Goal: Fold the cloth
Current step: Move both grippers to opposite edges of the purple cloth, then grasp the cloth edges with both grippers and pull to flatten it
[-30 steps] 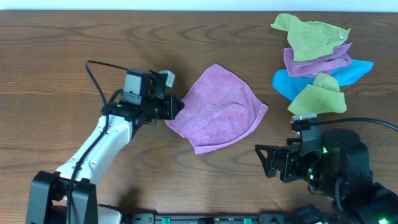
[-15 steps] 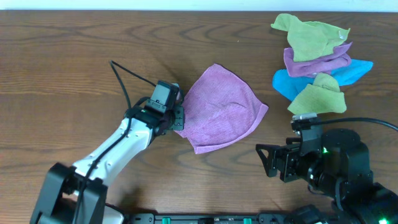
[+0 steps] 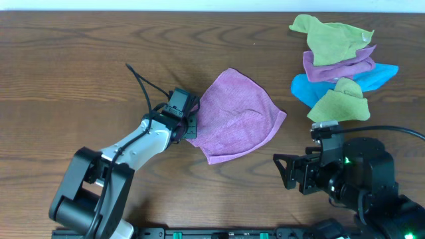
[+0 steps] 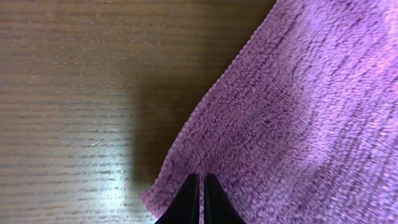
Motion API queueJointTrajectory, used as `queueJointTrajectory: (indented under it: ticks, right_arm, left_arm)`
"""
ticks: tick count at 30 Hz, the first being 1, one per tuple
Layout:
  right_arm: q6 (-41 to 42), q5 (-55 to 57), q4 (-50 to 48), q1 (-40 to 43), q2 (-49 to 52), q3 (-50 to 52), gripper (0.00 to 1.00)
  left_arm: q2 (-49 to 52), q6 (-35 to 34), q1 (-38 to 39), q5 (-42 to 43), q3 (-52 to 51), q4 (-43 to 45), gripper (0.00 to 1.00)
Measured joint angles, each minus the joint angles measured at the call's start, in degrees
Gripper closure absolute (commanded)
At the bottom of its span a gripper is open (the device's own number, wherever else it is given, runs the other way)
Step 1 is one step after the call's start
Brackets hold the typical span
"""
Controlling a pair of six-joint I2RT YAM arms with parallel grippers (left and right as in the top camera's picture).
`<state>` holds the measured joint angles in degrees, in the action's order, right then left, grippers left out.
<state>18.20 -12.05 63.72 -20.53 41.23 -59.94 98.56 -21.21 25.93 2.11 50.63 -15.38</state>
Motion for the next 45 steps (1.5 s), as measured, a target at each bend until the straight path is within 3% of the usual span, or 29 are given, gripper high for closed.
queueJointTrajectory:
  ticks: [12,19,30,35,36,38,42,44,45]
  right_arm:
    - [-0.1,0.0,0.3,0.0,2.2,0.0,0.18]
    - [-0.4,0.0,0.3,0.0,5.4,0.0,0.21]
    - [-0.7,0.0,-2.2,0.0,17.7,0.0,0.28]
    - [-0.7,0.0,-6.5,0.0,19.3,0.0,0.24]
    - [-0.7,0.0,-7.6,0.0,19.7,0.0,0.24]
    - [-0.9,0.0,-9.8,0.0,21.0,0.0,0.24]
    - [-1.0,0.1,-14.9,0.0,25.9,0.0,0.29]
    - [-1.0,0.8,-18.0,0.1,29.0,0.0,0.29]
    - [-1.1,1.3,-19.6,0.1,30.8,0.0,0.29]
  left_arm:
    - [3.6,0.1,0.0,-3.1,1.2,4.2,0.94]
    - [6.7,3.2,-0.4,-11.8,2.1,11.8,0.94]
    - [9.0,13.5,-12.9,-14.3,1.2,31.9,0.94]
    - [8.9,14.2,-15.0,-13.2,1.2,33.3,0.94]
    - [8.7,14.3,-15.0,-13.0,1.2,33.2,0.93]
    - [7.7,14.6,-14.8,-12.8,1.2,33.0,0.76]
    - [0.4,13.1,-14.1,-12.4,1.2,29.7,0.74]
    - [-4.7,11.9,-14.1,-12.4,1.2,25.9,0.59]
    - [-7.2,11.3,-14.2,-12.4,1.3,23.7,0.57]
